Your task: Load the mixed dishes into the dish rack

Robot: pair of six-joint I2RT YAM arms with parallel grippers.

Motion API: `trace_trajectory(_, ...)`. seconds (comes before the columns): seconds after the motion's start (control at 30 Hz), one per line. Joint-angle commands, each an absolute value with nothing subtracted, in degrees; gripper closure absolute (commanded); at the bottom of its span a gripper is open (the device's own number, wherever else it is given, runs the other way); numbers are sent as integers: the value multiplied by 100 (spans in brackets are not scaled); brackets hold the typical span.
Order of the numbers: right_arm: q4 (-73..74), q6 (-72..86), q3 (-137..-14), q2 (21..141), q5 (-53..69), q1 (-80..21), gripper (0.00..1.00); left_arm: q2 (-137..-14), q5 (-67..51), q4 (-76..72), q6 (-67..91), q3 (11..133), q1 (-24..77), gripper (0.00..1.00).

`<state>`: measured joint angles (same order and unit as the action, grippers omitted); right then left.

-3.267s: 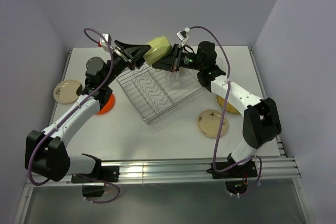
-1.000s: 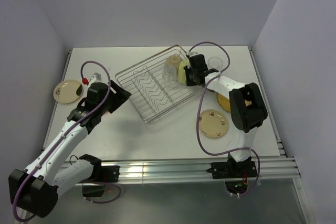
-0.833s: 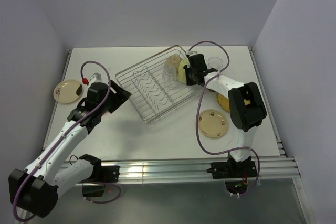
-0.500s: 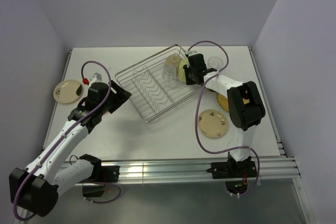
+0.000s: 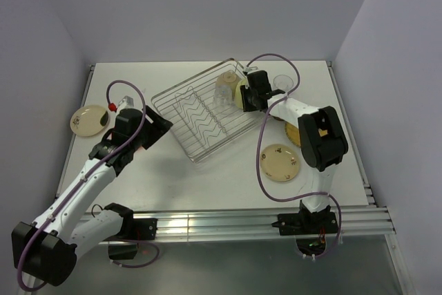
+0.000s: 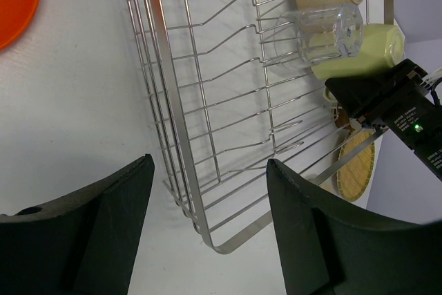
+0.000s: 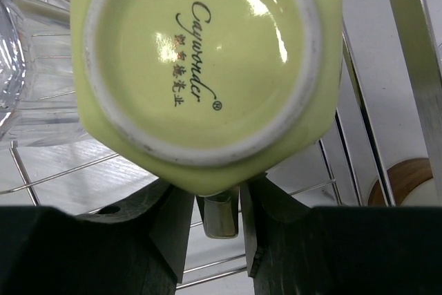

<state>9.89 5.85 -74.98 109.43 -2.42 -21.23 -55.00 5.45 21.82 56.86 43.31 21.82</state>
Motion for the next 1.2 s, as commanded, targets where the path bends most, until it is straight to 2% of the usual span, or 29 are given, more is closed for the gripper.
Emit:
trace_trajectory(0.0, 501, 519, -7594, 10574, -264, -2153, 61, -5344, 598, 2092, 5757, 4333, 2197, 28)
trace_trajectory(0.1, 554, 484, -7541, 10363, -211, -2153, 53, -5265, 615, 2101, 5766, 4289, 2197, 28)
trace_trajectory(0.13, 580, 483, -7524, 10301, -211, -2145, 47, -5247, 615, 2109, 5774, 4272, 2197, 27)
trace_trajectory(0.23, 641, 448, -7488, 10073, -167, -2127, 37, -5177, 615, 2083, 5774, 4237, 2197, 27)
trace_trajectory(0.5, 879, 510, -7462, 9695, -35, -2101, 36, -5080, 606, 2118, 5731, 4263, 2197, 27)
trace_trajectory(0.57, 966, 457, -7418, 9424, 306, -2057, 36, -4975, 589, 2118, 5634, 4271, 2197, 27)
trace_trajectory(0.73, 1992, -702, -7777, 8773, 1974, -1794, 31, -4545, 169, 1690, 5073, 4167, 2197, 27)
trace_trajectory(0.77, 2126, -834, -7822, 8693, 2665, -1689, 31, -4457, 80, 1566, 5002, 4140, 2197, 27)
trace_trajectory(0.9, 2539, -932, -7805, 8394, 3592, -882, 31, -4096, -246, 1082, 4817, 3964, 2197, 26)
trace_trajectory(1.07, 2575, -529, -7340, 8113, 3648, -45, 34, -3631, -466, 407, 4939, 3587, 2197, 10)
trace_trajectory(1.17, 2497, -82, -7093, 8174, 3226, 535, 38, -3384, -448, 54, 5115, 3332, 2189, 1)
